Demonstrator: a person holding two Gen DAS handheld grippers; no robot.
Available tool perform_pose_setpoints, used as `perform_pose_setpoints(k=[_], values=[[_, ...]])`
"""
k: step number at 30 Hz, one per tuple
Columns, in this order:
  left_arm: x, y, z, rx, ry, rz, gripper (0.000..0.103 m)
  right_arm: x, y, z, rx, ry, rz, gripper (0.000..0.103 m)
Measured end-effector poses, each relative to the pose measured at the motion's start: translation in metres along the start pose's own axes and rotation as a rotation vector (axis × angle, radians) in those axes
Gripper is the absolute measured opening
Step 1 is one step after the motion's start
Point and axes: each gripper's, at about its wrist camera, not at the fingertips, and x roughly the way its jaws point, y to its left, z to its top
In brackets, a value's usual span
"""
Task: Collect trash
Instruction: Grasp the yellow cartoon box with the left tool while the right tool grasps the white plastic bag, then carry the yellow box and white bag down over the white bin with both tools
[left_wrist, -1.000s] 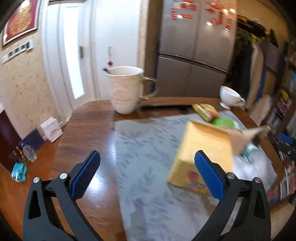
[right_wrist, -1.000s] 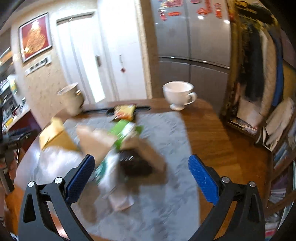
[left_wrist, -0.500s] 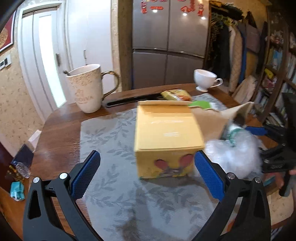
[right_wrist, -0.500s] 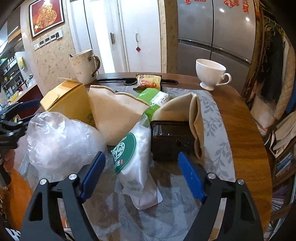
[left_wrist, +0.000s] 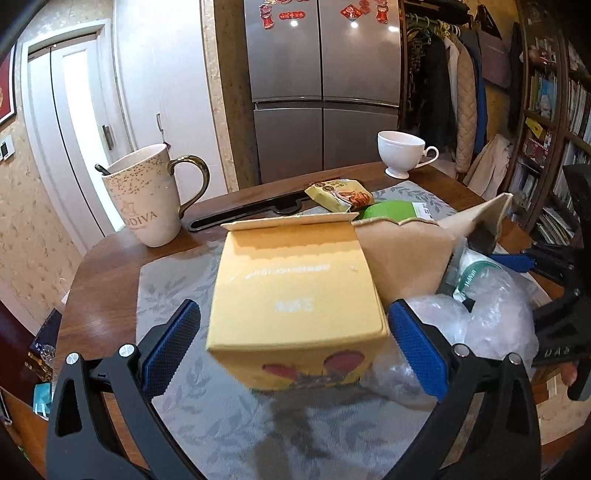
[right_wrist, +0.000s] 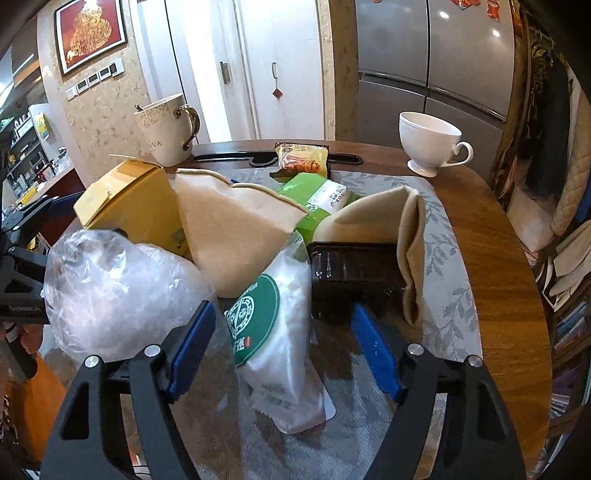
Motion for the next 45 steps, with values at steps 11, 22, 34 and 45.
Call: perform_pose_setpoints(k=[11, 22, 34, 45], values=[[-0.003, 0.022, -0.014, -0.111, 0.000, -0.061, 0.079, -0.006, -0.014, -0.011, 0.080, -0.007, 0.084, 0.034], [-0.032, 0.042, -0.029, -0.189, -0.019, -0.044, 0.079, -0.029, -0.024, -0.017, 0.146, -0.063, 0.176, 0.033], [-0.066, 0.048, -0.053, -0.222, -0.023, -0.001, 0.079, -0.055, -0.017, -0.030, 0.132, -0.091, 0.182, 0.033], [-0.094, 0.037, -0.079, -0.204, 0.009, 0.017, 0.079, -0.080, -0.005, -0.052, 0.082, -0.093, 0.190, 0.033]])
